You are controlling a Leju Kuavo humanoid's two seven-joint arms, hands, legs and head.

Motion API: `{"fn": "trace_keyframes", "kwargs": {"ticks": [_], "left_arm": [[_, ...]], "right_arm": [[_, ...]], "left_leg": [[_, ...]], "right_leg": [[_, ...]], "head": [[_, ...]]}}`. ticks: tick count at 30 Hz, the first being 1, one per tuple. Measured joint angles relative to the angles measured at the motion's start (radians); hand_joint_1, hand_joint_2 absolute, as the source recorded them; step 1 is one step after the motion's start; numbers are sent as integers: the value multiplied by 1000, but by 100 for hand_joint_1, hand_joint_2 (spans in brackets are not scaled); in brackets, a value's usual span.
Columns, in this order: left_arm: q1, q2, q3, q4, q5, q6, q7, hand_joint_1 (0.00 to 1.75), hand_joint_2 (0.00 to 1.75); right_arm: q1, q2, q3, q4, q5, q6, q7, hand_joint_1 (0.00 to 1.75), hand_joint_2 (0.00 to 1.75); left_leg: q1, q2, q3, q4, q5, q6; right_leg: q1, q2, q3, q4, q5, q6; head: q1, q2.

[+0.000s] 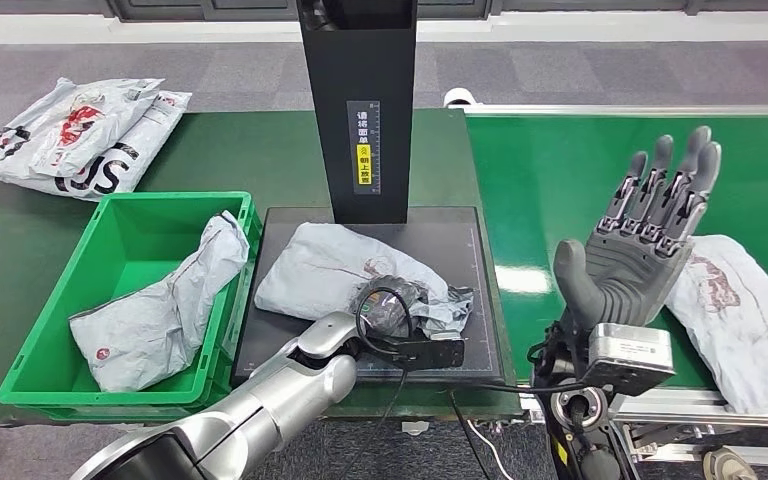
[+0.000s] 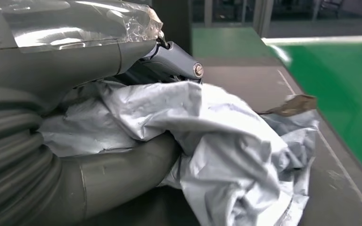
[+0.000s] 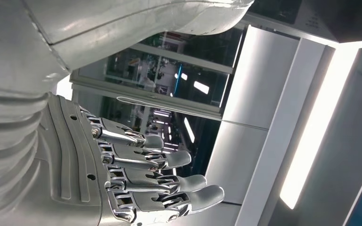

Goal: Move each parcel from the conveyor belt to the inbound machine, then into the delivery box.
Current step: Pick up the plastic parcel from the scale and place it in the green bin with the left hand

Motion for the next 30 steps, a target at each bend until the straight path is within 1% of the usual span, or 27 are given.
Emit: {"fn": "trace_keyframes", "kwargs": {"ticks": [8,13,17,20,23,27,30], "left_arm": [[0,15,0,10,-10,51,11,175,175],[-24,31,12,-16,8,188,-15,175,175],[-51,51,36,-80,3,253,-27,175,175],[-50,87,65,-206,-31,300,-17,175,175],[-43,148,111,-417,-85,306,11,175,175],[-19,230,197,-713,-149,312,30,175,175],[-1,285,265,-885,-235,340,45,175,175]], "right_arm": [[8,0,0,-20,12,8,5,0,175],[27,0,0,-31,35,-17,8,0,175],[44,0,0,-33,51,-24,20,0,175],[57,0,-5,-29,81,-18,57,0,175],[68,0,-23,0,99,7,94,0,175],[93,-4,-50,54,80,18,87,0,175],[122,-12,-59,68,70,11,78,0,175]], "left_leg": [[0,0,0,0,0,0],[0,-1,0,0,0,0],[0,-1,0,0,0,0],[0,0,-1,0,1,0],[1,0,-1,0,1,0],[1,0,-1,0,1,0],[2,0,-1,-1,0,-1]], "right_leg": [[0,0,0,0,0,0],[0,0,0,0,0,0],[0,0,0,0,0,0],[0,0,0,0,0,0],[1,0,-1,0,0,0],[1,0,-1,1,0,-1],[2,0,-1,1,-1,-1]], "head": [[0,0],[0,0],[0,0],[0,0],[0,0],[0,0],[0,0]]}}
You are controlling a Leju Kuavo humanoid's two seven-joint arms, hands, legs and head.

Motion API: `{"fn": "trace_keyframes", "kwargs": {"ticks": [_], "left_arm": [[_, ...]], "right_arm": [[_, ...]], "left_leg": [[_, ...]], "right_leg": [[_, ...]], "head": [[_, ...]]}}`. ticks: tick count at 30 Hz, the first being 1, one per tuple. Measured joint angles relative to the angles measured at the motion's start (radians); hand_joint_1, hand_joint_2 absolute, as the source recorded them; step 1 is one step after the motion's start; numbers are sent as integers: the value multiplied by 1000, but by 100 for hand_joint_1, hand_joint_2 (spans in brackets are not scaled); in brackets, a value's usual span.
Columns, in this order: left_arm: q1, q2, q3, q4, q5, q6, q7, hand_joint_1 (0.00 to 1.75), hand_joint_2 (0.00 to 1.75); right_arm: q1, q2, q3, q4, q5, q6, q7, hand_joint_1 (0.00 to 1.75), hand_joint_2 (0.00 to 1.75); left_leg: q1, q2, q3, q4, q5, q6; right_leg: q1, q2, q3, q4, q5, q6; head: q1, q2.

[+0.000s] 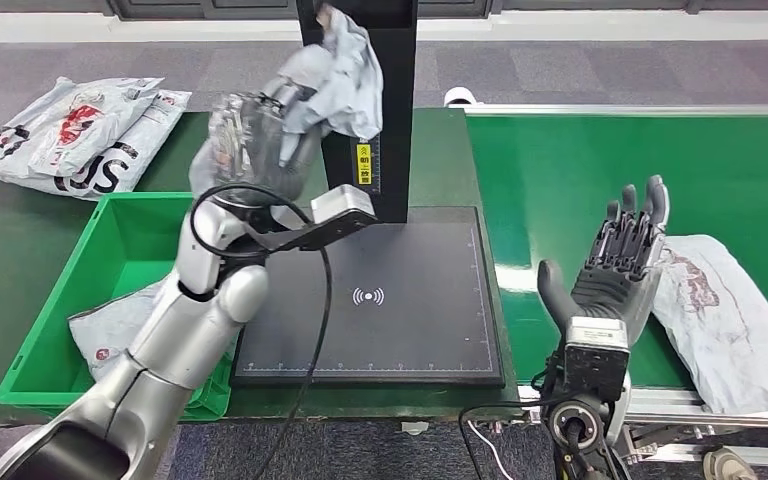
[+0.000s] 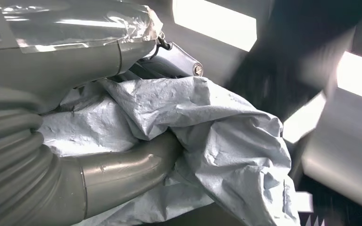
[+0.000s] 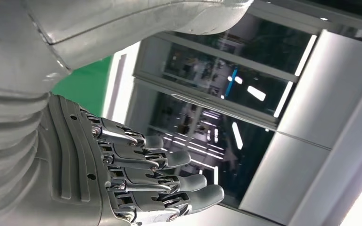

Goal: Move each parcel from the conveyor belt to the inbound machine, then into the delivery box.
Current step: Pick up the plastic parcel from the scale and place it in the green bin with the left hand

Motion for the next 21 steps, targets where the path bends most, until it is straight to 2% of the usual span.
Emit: {"fn": "trace_keyframes", "kwargs": {"ticks": [4,9,15,21], "left_arm": [[24,72,83,-146,-97,44,34,175,175],[94,148,196,-244,-192,97,63,175,175],[173,195,291,-307,-254,106,79,175,175],[251,243,356,-323,-388,71,149,175,175]], "right_arm": [[38,-6,-3,1,-2,0,1,0,175],[78,-9,-4,-4,13,-1,7,0,175],[106,-15,-5,-18,19,-1,14,0,175],[114,-17,-6,-25,18,10,15,0,175]], "left_leg": [[0,0,0,0,0,0],[0,1,1,0,0,0],[0,0,0,0,0,0],[0,3,1,0,-1,-1]], "right_leg": [[0,0,0,0,0,0],[0,0,0,0,-1,0],[0,0,0,0,-1,0],[0,2,-1,0,-1,0]], "head": [[0,0],[0,0],[0,0],[0,0]]}}
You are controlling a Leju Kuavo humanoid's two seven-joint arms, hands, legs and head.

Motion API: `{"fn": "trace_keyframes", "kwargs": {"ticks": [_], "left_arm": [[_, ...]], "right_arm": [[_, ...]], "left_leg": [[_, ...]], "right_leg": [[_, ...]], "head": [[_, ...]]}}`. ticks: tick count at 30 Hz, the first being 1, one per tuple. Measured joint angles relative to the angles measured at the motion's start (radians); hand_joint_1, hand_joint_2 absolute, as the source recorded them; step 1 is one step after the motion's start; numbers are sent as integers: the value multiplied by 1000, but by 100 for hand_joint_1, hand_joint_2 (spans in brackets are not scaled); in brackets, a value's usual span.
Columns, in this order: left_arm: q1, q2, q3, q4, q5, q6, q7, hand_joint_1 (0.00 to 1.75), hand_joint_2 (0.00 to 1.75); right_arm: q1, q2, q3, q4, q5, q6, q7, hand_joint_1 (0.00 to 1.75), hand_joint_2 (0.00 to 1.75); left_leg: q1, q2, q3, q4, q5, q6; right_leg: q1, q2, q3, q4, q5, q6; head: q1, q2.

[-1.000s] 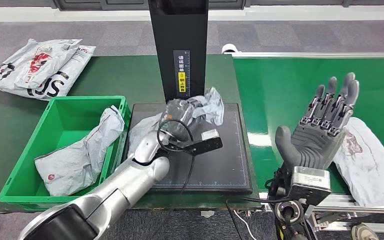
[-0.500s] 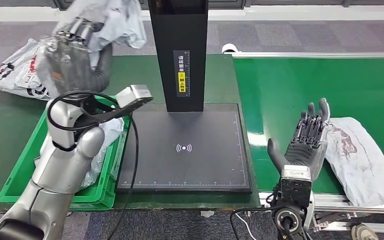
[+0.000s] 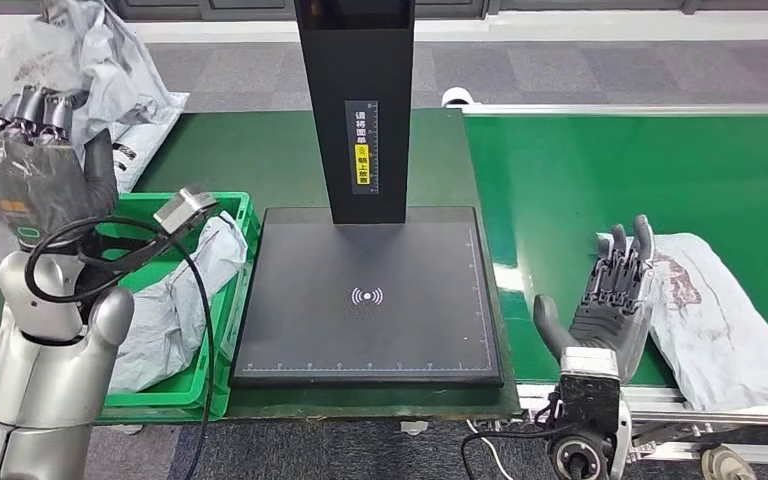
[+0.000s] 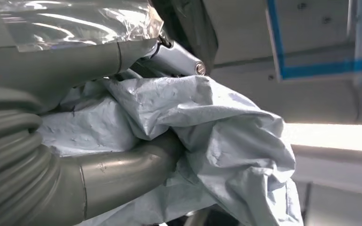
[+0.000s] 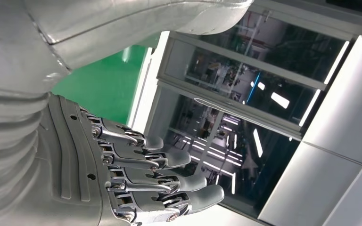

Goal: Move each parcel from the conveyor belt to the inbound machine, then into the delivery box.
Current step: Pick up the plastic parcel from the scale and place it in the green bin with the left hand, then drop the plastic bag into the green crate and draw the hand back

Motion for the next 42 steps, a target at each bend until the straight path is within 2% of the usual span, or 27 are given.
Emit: {"fn": "trace_keyframes", "kwargs": {"ticks": [4,11,42], "left_arm": [[65,31,32,34,-4,-46,13,175,175],[117,36,35,118,-4,-117,29,175,175],[125,36,35,160,-5,-119,30,175,175]], "right_arm": [[1,-6,-1,-2,2,12,0,0,175],[-2,-7,-1,-9,11,27,1,0,175],[-2,-7,-1,-15,12,27,1,0,175]], "left_leg": [[0,0,0,0,0,0],[1,1,0,0,0,0],[1,0,0,0,0,-1]], "right_leg": [[1,0,0,0,-1,-1],[1,0,0,0,-1,-1],[1,0,0,0,-1,-1]], "head": [[0,0],[0,0],[0,0]]}}
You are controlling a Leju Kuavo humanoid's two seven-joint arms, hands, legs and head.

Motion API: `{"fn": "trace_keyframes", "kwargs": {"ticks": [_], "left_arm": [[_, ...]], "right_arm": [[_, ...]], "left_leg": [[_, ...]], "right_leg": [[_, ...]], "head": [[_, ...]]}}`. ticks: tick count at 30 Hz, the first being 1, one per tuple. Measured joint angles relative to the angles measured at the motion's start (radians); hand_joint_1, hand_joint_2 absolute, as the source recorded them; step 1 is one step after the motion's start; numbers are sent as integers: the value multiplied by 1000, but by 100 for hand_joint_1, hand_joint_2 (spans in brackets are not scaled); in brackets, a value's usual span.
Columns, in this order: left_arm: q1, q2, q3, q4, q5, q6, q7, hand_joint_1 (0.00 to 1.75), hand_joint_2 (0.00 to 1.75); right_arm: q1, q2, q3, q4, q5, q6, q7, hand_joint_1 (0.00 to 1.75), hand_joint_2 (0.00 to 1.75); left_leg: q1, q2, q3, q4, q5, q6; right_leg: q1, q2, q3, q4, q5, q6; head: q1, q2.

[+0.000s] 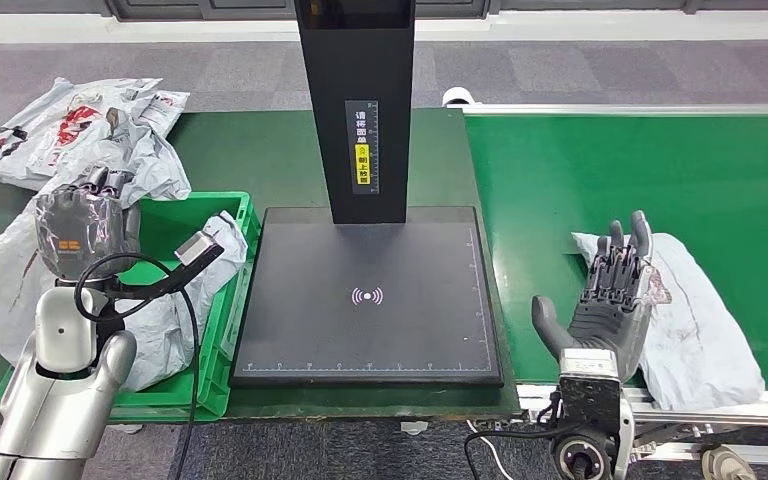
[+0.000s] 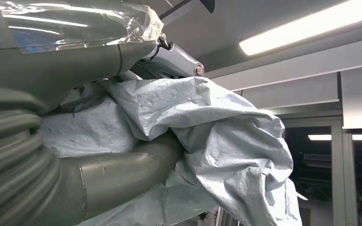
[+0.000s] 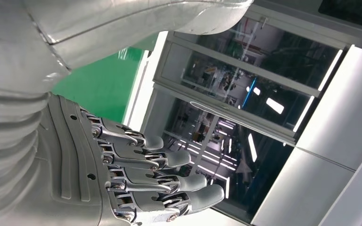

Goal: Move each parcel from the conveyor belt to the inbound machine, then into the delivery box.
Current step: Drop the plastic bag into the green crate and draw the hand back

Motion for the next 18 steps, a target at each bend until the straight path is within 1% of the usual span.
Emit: {"fn": "trace_keyframes", "kwargs": {"ticks": [2,4,6,7,8,10,12,14,18], "left_arm": [[0,0,0,0,0,-2,0,87,175],[-7,-2,0,14,14,-52,-1,0,175],[-43,-14,-2,89,36,-160,-1,0,175],[-70,-23,-6,155,42,-199,1,0,175],[-97,-33,-9,230,46,-210,4,0,175],[-141,-52,-18,368,50,-177,9,0,175],[-178,-67,-26,469,54,-147,11,0,175],[-206,-76,-31,537,55,-140,12,0,175],[-238,-88,-31,617,56,-140,12,0,175]], "right_arm": [[0,0,0,0,0,0,0,0,175],[-3,0,0,0,-2,7,-1,0,175],[-20,0,0,2,-7,20,-2,0,175],[-33,0,0,3,-9,26,-1,0,175],[-48,0,0,5,-10,29,0,0,175],[-69,0,0,9,-11,34,1,0,175],[-79,0,0,12,-11,35,2,0,175],[-84,0,0,15,-10,35,2,0,175],[-88,0,0,17,-10,35,2,0,175]], "left_leg": [[0,0,0,0,0,0],[0,0,0,0,0,0],[0,-1,0,0,0,0],[0,-1,0,0,1,0],[0,-1,0,0,2,-1],[0,0,0,0,3,-2],[0,1,0,0,3,-2],[0,1,0,0,3,-2],[0,1,0,0,3,-2]], "right_leg": [[0,0,0,0,0,0],[0,0,-1,0,0,0],[0,-1,0,0,0,0],[0,-2,0,0,0,0],[0,-2,0,0,1,-1],[0,-1,-1,0,3,-1],[0,0,-1,0,4,-1],[0,0,-1,0,4,-1],[0,0,-2,0,4,-1]], "head": [[0,0],[0,0],[0,0],[0,0],[0,0],[0,0],[0,0],[0,0],[0,0]]}}
